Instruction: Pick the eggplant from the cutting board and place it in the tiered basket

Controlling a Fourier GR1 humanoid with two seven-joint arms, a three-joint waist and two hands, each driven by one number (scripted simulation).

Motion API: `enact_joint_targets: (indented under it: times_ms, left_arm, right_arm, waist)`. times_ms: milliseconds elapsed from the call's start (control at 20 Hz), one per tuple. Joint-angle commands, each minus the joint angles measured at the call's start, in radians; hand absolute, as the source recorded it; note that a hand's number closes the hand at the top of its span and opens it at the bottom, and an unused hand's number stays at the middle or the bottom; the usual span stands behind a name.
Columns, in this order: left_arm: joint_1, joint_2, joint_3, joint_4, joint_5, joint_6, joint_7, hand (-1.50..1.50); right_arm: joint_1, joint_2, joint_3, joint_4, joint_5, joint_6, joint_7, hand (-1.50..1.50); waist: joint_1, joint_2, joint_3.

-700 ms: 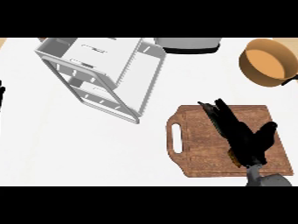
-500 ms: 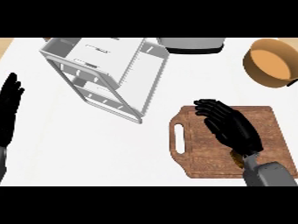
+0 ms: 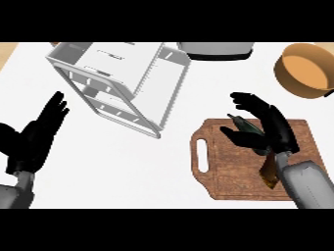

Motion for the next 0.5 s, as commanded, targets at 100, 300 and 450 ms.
enact_joint_targets:
  times_ms: [100, 300, 450]
  left_arm:
    - [-0.018, -0.021, -0.014, -0.081, -0.002, 0.007, 0.081, 0.0]
    - [0.02, -0.012, 0.01, -0.037, 0.013, -0.018, 0.036, 0.0]
    - [-0.013, 0.017, 0.032, -0.025, 0.029, -0.056, 0.05, 0.0]
  right_arm:
    - [-0.085, -0.133, 0.017, -0.001, 0.133, 0.062, 0.001, -1.5]
    - [-0.175, -0.328, 0.089, -0.055, 0.265, 0.181, 0.156, -1.5]
    - [-0.259, -0.397, 0.171, -0.079, 0.285, 0.366, 0.273, -1.5]
  waist:
    - [-0.001, -0.003, 0.003]
    - [-0.002, -0.007, -0.002]
    - [0.001, -0.006, -0.003]
